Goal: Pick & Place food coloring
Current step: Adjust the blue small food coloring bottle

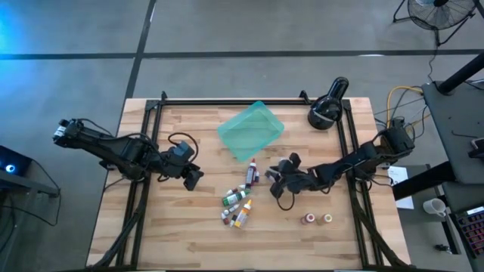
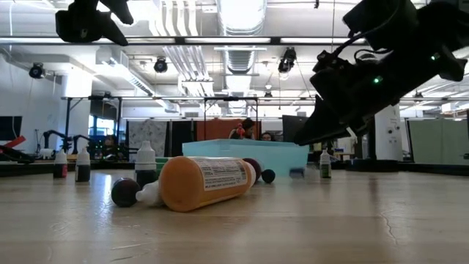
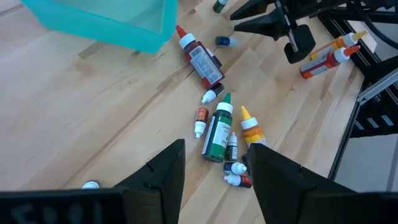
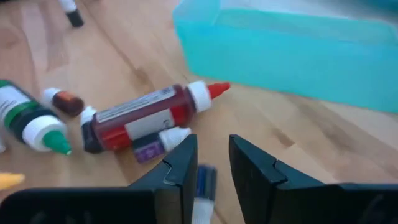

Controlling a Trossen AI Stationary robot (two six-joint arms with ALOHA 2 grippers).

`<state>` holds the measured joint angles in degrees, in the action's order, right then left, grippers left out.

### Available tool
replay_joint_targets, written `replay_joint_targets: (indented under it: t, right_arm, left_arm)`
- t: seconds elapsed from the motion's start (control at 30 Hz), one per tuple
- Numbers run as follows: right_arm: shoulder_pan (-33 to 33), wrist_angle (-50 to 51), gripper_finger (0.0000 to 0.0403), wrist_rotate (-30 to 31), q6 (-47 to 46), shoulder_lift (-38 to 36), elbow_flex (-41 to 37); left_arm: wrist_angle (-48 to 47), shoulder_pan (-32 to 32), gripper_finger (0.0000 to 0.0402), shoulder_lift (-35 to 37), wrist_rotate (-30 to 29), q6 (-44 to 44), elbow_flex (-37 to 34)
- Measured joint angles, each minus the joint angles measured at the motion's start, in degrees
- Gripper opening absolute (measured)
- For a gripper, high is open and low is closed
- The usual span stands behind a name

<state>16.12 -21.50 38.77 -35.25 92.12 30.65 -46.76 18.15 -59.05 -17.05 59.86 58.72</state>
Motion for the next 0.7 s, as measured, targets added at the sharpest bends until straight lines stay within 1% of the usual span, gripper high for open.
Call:
replay_joint_targets:
  t: [0.1, 0.23, 0.3, 0.4, 0.47, 0.5, 0.53, 0.63, 0.7]
  right_arm:
    - [0.0, -3.7, 0.0072, 0.2, 0.0, 0.0, -1.8]
    - [0.0, -4.0, 0.0063, -1.4, -0.1, 0.0, -2.5]
    - [0.0, -3.7, 0.006, -4.6, -0.2, 0.0, -2.4]
    - [0.0, -0.3, 0.0059, -13.3, 1.9, -0.2, -1.4]
    - [0.2, 1.8, 0.0059, -18.0, 5.2, -0.4, 0.1]
    - [0.2, 2.5, 0.0059, -20.0, 5.2, -0.6, 0.8]
    - [0.2, 3.3, 0.0059, -21.1, 4.3, -0.6, 1.6]
    - [-0.1, 4.7, 0.0058, -20.8, -0.2, -0.6, 4.2]
    - [-0.7, 4.8, 0.0058, -20.8, -0.4, -0.6, 5.9]
  left_arm:
    - [0.2, 0.0, 0.0147, 0.0, 0.0, 0.0, 0.0]
    - [0.2, 0.0, 0.0147, 0.0, 0.0, 0.1, 0.0]
    - [0.2, 0.0, 0.0147, 0.0, 0.0, 0.3, 0.0]
    - [0.2, 0.0, 0.0147, 0.0, 0.0, 0.3, 0.0]
    - [0.2, 0.0, 0.0147, 0.0, 0.0, 0.3, 0.0]
    - [0.2, 0.0, 0.0147, 0.0, 0.0, 0.3, 0.0]
    - [0.2, 0.0, 0.0147, 0.0, 0.0, 0.3, 0.0]
    - [0.3, 0.0, 0.0147, 0.0, 0.0, 0.3, 0.0]
    - [0.4, 0.0, 0.0147, 0.0, 0.0, 0.3, 0.0]
